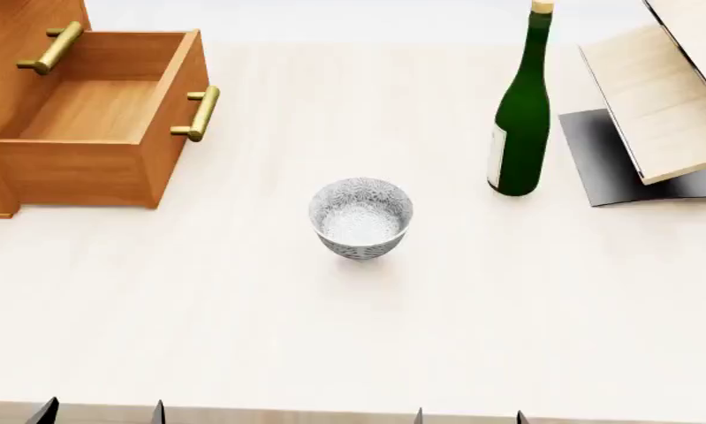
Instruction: Put the bowl on top of the cabinet.
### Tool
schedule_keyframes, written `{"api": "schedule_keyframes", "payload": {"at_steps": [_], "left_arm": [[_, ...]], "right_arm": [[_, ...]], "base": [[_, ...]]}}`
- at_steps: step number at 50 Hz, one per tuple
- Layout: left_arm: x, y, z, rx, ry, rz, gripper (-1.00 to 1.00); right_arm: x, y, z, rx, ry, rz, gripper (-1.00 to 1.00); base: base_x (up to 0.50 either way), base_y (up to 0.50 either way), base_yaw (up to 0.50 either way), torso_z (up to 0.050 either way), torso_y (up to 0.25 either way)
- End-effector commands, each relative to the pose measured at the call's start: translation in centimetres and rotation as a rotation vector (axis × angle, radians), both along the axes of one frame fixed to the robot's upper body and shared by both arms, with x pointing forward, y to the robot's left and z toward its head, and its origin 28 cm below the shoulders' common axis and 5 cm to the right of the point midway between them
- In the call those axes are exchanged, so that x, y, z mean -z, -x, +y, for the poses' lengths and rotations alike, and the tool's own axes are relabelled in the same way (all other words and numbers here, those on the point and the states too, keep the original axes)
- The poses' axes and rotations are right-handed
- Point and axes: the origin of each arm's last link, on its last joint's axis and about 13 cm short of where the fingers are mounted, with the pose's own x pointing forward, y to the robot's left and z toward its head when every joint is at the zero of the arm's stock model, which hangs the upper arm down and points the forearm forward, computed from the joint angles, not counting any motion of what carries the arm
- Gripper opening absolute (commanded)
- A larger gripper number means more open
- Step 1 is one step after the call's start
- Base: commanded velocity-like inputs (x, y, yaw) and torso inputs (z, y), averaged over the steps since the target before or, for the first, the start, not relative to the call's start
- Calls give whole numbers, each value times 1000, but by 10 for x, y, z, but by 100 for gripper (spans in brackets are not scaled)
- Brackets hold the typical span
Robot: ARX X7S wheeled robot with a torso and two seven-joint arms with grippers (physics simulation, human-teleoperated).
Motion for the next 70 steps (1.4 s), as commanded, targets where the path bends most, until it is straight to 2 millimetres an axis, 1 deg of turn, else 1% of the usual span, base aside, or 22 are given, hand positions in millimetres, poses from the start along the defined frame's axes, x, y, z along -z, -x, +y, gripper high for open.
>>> {"api": "schedule_keyframes", "payload": {"at_steps": [1, 20, 31, 34, 36, 38, 39, 40, 46, 48, 53, 54, 57, 58, 60, 61, 63, 64, 67, 68, 69, 70], "left_arm": [[0, 0, 0, 0, 1, -2, 100], [1, -1, 0, 5, -25, 7, 100], [-2, -1, 1, -16, 15, -5, 100], [-9, -1, 4, -82, 98, 6, 100], [-12, -1, 6, -83, 102, -3, 100], [-17, -3, 10, -129, 147, -9, 100], [-19, -4, 12, -133, 137, -19, 100], [-21, -4, 15, -141, 133, -30, 100], [-31, -2, 25, -176, 68, -82, 100], [-40, -1, 29, -176, -12, -136, 100], [-57, 1, 40, -198, -29, -191, 100], [-65, 1, 48, -239, -25, -215, 100], [-80, 3, 63, -321, -29, -262, 100], [-89, 4, 70, -354, -26, -288, 100], [-98, 6, 75, -382, -30, -312, 100], [-107, 9, 80, -403, -27, -344, 100], [-114, 12, 85, -424, -33, -362, 100], [-122, 15, 90, -455, -36, -387, 100], [-131, 19, 98, -496, -36, -411, 100], [-134, 20, 104, -522, -51, -422, 100], [-134, 20, 104, -522, -51, -422, 100], [-134, 22, 111, -554, -89, -423, 100]], "right_arm": [[1, 0, 1, -5, 4, 7, 100], [2, 0, 1, -22, 8, 18, 100], [-1, 1, -1, 5, -24, 48, 100], [-6, 3, -1, 16, -23, 46, 100], [-9, 3, -2, 24, -21, 44, 100], [-16, 2, -4, 31, -18, 28, 100], [-20, 1, -6, 39, 4, 3, 100], [-27, -1, -8, 43, -8, -4, 100], [-50, -5, -18, 71, -53, -36, 100], [-66, -7, -26, 88, -72, -65, 100], [-90, -11, -40, 133, -79, -132, 100], [-100, -12, -47, 152, -77, -159, 100], [-116, -13, -62, 206, -74, -204, 100], [-124, -13, -71, 237, -74, -224, 100], [-129, -12, -80, 271, -61, -246, 100], [-134, -11, -90, 308, -46, -264, 100], [-138, -10, -99, 338, -42, -275, 100], [-142, -6, -107, 354, -39, -285, 100], [-148, -1, -119, 390, -39, -304, 100], [-150, 4, -127, 412, -24, -315, 100], [-150, 4, -127, 412, -24, -315, 100], [-153, 9, -135, 433, -26, -321, 100]], "base": [[0, 0, 0, 0, 0], [0, 0, 0, 0, 0], [0, 0, 0, 0, 0], [0, 0, 0, 0, 0], [0, 0, 0, 0, 0], [0, 0, 0, 0, 0], [0, 0, 0, 0, 0], [0, 0, 0, 0, 0], [0, 0, 0, 0, 0], [0, 0, 0, 0, 0], [0, 0, 0, 0, 0], [0, 0, 0, 0, 0], [0, 0, 0, 0, 0], [0, 0, 0, 0, 0], [0, 0, 0, 0, 0], [0, 0, 0, 0, 0], [0, 0, 0, 0, 0], [0, 0, 0, 0, 0], [0, 0, 0, 0, 0], [0, 0, 0, 0, 0], [0, 0, 0, 0, 0], [0, 0, 0, 0, 0]]}}
